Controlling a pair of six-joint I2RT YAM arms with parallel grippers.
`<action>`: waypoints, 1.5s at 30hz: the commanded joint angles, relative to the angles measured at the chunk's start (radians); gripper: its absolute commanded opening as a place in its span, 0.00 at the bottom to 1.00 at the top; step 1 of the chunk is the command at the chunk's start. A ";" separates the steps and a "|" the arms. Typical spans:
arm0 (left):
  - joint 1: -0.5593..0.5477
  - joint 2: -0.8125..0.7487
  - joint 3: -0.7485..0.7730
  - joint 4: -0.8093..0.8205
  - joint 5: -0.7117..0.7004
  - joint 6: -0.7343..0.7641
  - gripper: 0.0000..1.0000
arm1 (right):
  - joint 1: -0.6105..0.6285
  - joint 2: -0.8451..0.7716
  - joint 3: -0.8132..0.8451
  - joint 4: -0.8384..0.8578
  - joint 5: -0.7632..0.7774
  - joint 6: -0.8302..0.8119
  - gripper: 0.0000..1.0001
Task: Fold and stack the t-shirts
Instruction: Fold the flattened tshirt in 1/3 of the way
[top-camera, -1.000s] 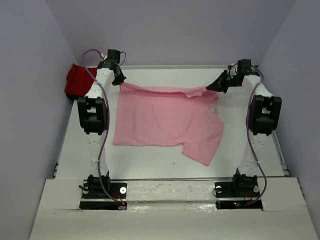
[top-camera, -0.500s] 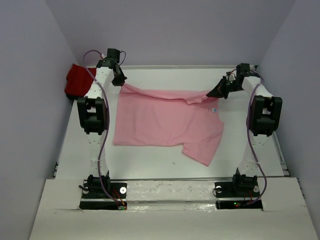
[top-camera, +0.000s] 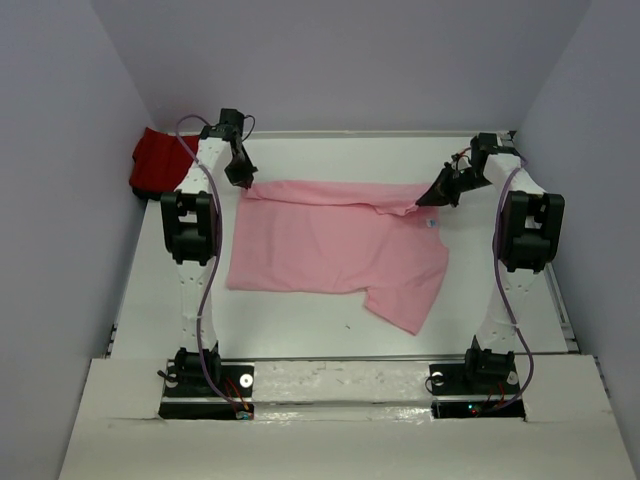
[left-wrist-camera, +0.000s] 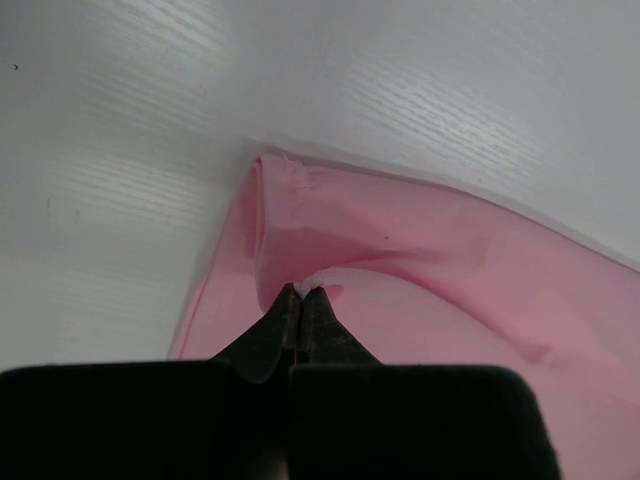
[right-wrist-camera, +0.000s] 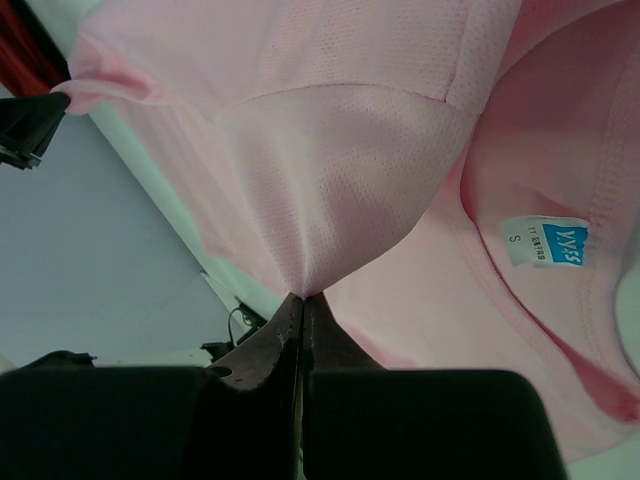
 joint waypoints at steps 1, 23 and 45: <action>-0.001 0.012 0.054 -0.069 0.020 0.002 0.00 | 0.000 -0.003 0.037 -0.060 0.045 -0.038 0.00; 0.048 0.039 0.101 -0.166 -0.086 0.002 0.00 | 0.000 0.028 0.053 -0.117 0.143 -0.083 0.00; 0.065 0.055 0.082 -0.132 0.045 0.062 0.00 | 0.009 0.051 0.045 -0.138 0.149 -0.108 0.00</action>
